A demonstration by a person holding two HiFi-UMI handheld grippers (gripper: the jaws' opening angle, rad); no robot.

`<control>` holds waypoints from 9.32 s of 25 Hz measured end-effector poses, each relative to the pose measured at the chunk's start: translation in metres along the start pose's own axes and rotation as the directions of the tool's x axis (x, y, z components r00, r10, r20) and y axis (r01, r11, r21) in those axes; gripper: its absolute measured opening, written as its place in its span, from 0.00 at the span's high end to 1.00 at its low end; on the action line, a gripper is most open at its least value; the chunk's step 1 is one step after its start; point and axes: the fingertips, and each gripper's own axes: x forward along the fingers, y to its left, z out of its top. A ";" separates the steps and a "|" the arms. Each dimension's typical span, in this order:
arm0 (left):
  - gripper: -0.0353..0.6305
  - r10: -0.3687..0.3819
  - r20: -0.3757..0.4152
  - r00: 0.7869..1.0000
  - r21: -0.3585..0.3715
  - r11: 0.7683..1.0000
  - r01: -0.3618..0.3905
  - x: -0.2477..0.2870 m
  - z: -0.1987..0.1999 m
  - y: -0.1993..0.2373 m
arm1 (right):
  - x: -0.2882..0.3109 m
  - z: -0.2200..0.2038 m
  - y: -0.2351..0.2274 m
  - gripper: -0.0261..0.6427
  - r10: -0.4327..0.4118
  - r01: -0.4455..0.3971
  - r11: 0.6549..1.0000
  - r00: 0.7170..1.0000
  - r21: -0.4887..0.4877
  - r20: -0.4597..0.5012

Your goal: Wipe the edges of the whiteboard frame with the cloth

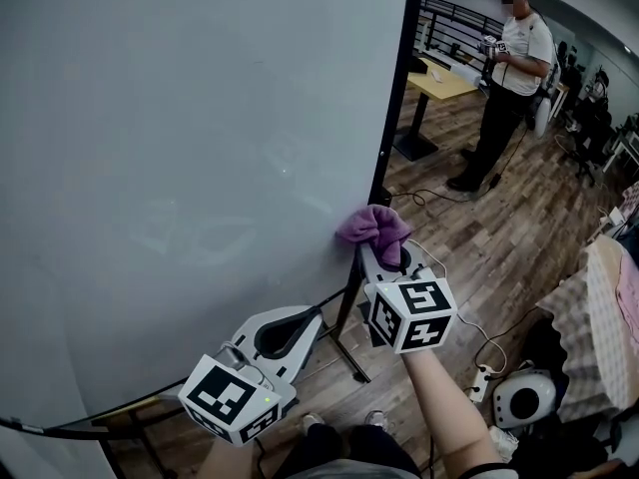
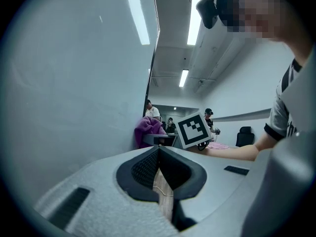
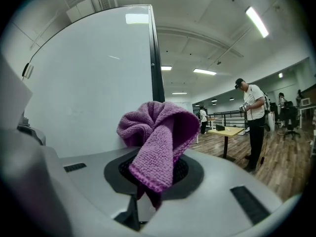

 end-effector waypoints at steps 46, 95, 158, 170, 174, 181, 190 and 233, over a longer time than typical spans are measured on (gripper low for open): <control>0.92 0.072 -0.063 0.995 -0.053 0.996 -0.076 -0.029 -0.053 0.007 | 0.018 -0.148 -0.014 0.86 -0.045 0.067 0.995 0.964 0.077 -0.261; 0.92 0.094 -0.113 0.989 -0.084 0.991 -0.104 -0.032 -0.079 0.026 | 0.032 -0.253 -0.026 0.86 -0.089 0.128 0.990 0.887 0.057 -0.453; 0.92 0.588 0.064 0.806 -0.023 0.809 -0.588 -0.090 -0.044 -0.153 | -0.214 -0.075 0.036 0.86 0.540 -0.545 0.836 0.838 -0.064 -0.076; 0.92 0.699 0.100 0.709 0.007 0.712 -0.703 -0.122 -0.034 -0.192 | -0.264 -0.047 0.061 0.86 0.672 -0.672 0.736 0.740 -0.084 -0.031; 0.92 0.729 0.118 0.674 0.010 0.678 -0.735 -0.144 -0.032 -0.200 | -0.277 -0.041 0.074 0.86 0.706 -0.704 0.707 0.708 -0.065 -0.005; 0.92 0.782 0.128 0.610 0.001 0.615 -0.788 -0.200 -0.032 -0.215 | -0.298 -0.042 0.112 0.86 0.740 -0.739 0.670 0.672 -0.072 -0.010; 0.92 0.800 0.146 0.583 0.007 0.588 -0.809 -0.261 -0.030 -0.239 | -0.335 -0.043 0.159 0.86 0.757 -0.755 0.651 0.653 -0.086 -0.007; 0.92 0.796 0.188 0.576 0.019 0.583 -0.812 -0.423 -0.045 -0.379 | -0.513 -0.066 0.222 0.86 0.673 -0.669 0.738 0.739 -0.093 0.021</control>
